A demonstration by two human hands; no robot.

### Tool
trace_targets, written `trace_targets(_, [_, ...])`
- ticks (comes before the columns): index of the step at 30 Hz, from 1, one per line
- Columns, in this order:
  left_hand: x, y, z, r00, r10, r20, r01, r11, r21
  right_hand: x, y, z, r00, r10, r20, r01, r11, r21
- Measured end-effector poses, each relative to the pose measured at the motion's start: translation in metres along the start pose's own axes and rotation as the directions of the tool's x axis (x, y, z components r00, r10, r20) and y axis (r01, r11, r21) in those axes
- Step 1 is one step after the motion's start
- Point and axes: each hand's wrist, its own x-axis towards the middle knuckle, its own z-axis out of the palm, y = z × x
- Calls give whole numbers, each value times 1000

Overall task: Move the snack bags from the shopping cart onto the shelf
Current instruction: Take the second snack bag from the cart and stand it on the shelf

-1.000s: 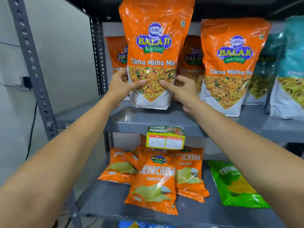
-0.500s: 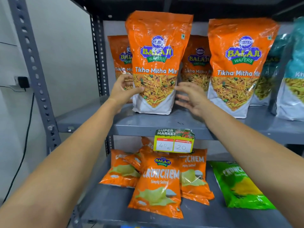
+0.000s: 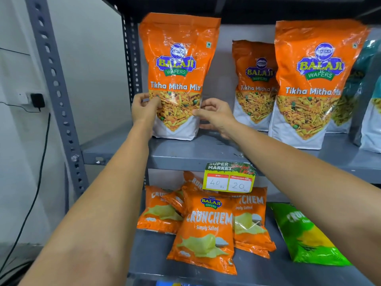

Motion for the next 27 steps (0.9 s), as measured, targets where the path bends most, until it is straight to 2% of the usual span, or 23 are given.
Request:
trace_targets(6, [4, -3, -1, 1000, -17, -11, 17, 1000, 8, 5, 10, -2, 999, -40, -7, 40, 999, 19])
trace_targets(8, [1, -3, -5, 994, 81, -70, -73, 991, 115, 2, 14, -9, 990, -129, -49, 119, 978, -173])
trace_targets(10, [-8, -3, -8, 947, 306, -97, -252, 897, 362, -11, 15, -29, 951, -309, -29, 259, 839, -478])
trace_targets(12, [-27, 0, -3, 856, 516, -37, -413, 725, 551, -34, 12, -59, 897, -438, 57, 357, 642, -679])
trace_targets(13, [-41, 3, 4, 812, 583, 27, -487, 651, 583, -48, 12, -77, 872, -481, 84, 376, 551, -745])
trace_targets(15, [-70, 6, 28, 747, 629, 215, -634, 575, 518, -72, 12, -115, 796, -600, 80, 369, 376, -850])
trace_targets(16, [-85, 6, 44, 716, 620, 321, -691, 559, 459, -81, 11, -134, 745, -664, 60, 351, 314, -882])
trace_targets(17, [-98, 4, 62, 692, 593, 413, -722, 561, 404, -86, 11, -152, 698, -715, 19, 329, 298, -896])
trace_targets(18, [-110, 2, 82, 680, 555, 480, -730, 580, 363, -88, 11, -169, 659, -750, -59, 300, 334, -894])
trace_targets(20, [-134, -3, 124, 715, 440, 543, -663, 674, 326, -89, 10, -195, 606, -723, -332, 221, 554, -803])
trace_targets(22, [-154, -7, 159, 786, 263, 559, -501, 800, 329, -87, 12, -211, 597, -521, -610, 138, 816, -561])
trace_targets(23, [-161, -11, 172, 802, 170, 573, -417, 846, 332, -85, 14, -214, 613, -373, -697, 76, 905, -418])
trace_targets(25, [-165, -16, 188, 801, 56, 596, -309, 891, 331, -84, 16, -216, 685, -145, -714, -12, 978, -210])
trace_targets(27, [-164, -18, 192, 791, -15, 611, -243, 910, 337, -83, 17, -218, 764, -74, -641, -25, 989, -144])
